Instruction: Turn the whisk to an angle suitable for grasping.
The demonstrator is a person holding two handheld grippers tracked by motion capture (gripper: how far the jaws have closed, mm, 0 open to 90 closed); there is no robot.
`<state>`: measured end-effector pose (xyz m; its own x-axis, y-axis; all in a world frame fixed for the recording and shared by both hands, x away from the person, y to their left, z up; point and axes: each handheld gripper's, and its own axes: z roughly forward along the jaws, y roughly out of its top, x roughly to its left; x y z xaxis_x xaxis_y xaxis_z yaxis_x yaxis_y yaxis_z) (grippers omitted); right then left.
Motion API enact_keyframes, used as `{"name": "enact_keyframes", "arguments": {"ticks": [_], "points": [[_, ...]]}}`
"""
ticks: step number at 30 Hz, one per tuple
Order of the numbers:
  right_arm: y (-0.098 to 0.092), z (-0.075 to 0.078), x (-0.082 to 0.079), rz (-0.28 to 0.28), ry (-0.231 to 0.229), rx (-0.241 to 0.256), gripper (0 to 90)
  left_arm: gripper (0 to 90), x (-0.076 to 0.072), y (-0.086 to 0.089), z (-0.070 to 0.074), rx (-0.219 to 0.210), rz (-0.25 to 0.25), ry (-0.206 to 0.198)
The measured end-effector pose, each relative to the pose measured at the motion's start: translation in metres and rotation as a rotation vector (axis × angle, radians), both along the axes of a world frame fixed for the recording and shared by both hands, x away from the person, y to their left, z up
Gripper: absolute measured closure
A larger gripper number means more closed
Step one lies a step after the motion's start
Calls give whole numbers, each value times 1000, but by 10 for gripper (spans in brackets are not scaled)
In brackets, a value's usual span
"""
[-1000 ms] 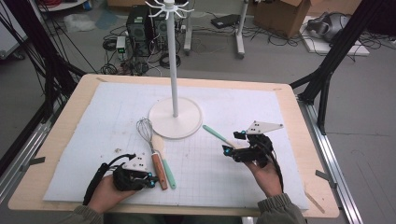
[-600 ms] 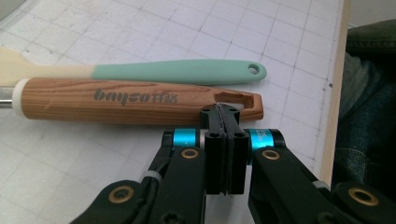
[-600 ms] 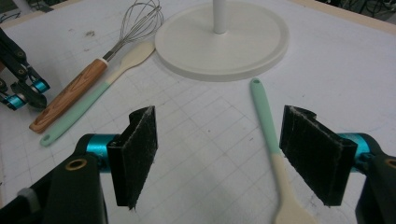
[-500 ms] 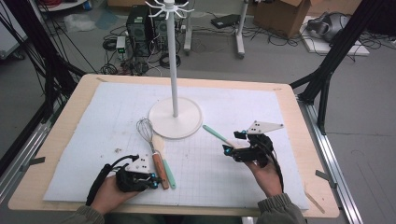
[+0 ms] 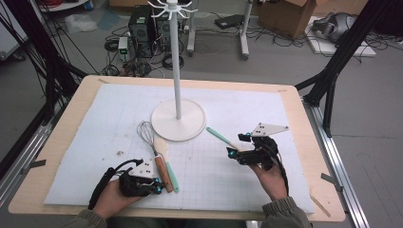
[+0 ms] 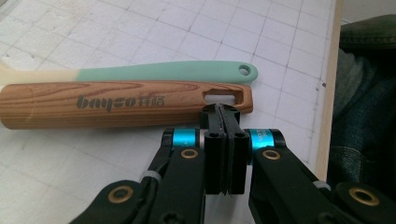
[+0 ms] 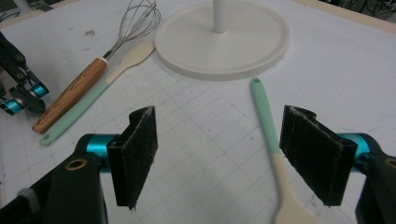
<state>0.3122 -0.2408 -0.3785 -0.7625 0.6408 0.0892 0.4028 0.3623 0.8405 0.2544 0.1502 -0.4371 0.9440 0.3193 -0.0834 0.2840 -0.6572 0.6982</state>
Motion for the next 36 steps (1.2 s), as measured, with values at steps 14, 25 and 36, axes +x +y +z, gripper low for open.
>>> {"name": "enact_keyframes", "arguments": {"ticks": [14, 25, 36], "points": [[0, 0, 0, 0, -4, 3, 268, 879, 35, 26, 35, -45, 103, -85], [0, 0, 1, 1, 0, 4, 268, 895, 86, 25, 52, -21, 177, -125], [0, -2, 5, 6, 6, 6, 266, 896, 139, 25, 51, 10, 272, -83]]}}
